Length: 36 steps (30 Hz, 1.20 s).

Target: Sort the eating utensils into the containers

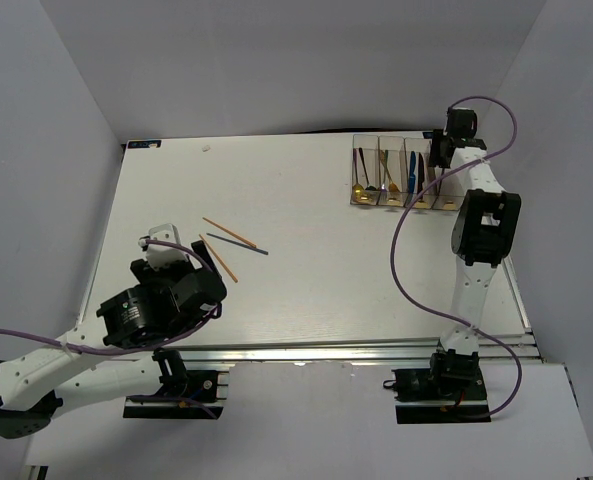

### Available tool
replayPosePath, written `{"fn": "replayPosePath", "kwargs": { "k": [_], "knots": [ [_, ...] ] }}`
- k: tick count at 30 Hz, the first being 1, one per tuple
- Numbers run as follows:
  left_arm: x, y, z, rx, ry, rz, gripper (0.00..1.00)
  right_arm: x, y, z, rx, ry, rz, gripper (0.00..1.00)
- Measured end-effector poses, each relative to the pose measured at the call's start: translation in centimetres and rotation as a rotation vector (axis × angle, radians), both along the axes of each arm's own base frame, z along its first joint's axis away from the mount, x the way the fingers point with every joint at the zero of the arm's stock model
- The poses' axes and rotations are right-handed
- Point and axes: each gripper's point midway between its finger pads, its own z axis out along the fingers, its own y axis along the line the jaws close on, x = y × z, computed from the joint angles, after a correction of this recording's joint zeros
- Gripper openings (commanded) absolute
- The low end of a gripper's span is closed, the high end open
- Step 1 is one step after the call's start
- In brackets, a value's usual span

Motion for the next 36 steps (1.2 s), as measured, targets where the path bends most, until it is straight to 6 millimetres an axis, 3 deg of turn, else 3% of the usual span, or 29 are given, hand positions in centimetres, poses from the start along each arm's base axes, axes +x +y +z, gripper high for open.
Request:
{"fn": "replayPosePath", "kwargs": {
  "k": [4,6,8,9,11,12,15,18,20,22,24,26,36],
  "knots": [
    [0.1,-0.2,-0.2,0.014,0.007,0.000,0.98,-0.1,1.3,0.4,0.053,-0.004,0.011,0.64],
    [0.1,-0.3,-0.3,0.019,0.009,0.000,0.98,-0.6,2.7,1.5,0.090,-0.018,0.019,0.64],
    [0.1,-0.3,-0.3,0.018,0.009,0.001,0.98,-1.7,5.6,3.4,0.132,-0.035,0.064,0.64],
    [0.1,-0.2,-0.3,0.017,0.009,0.002,0.98,-2.5,8.1,4.7,0.149,-0.047,0.115,0.64],
    [0.1,-0.1,-0.2,0.013,0.008,0.004,0.98,-4.1,14.8,7.3,0.167,-0.077,0.253,0.63],
    [0.0,0.0,-0.2,0.008,0.006,0.006,0.98,-5.2,19.2,8.7,0.166,-0.098,0.340,0.63],
    [-0.2,0.5,0.0,-0.013,-0.003,0.013,0.98,-10.1,34.9,10.6,0.163,-0.145,0.656,0.60],
    [-0.4,1.1,0.3,-0.042,-0.021,0.026,0.98,-17.2,47.2,7.6,0.168,-0.081,0.921,0.42],
    [-0.6,1.6,0.6,-0.063,-0.035,0.032,0.98,-20.5,52.0,4.2,0.153,-0.015,1.023,0.33],
    [-0.8,2.0,0.8,-0.084,-0.045,0.035,0.98,-22.5,54.1,0.4,0.124,0.056,1.071,0.33],
    [-0.9,2.2,1.0,-0.096,-0.051,0.037,0.98,-23.9,54.4,-3.3,0.081,0.133,1.083,0.34],
    [-0.9,2.3,1.0,-0.098,-0.053,0.039,0.98,-24.6,54.2,-5.7,0.046,0.182,1.082,0.34],
    [-0.7,1.9,0.6,-0.069,-0.039,0.039,0.98,-23.6,55.5,-4.0,0.077,0.122,1.076,0.35]
  ]
}}
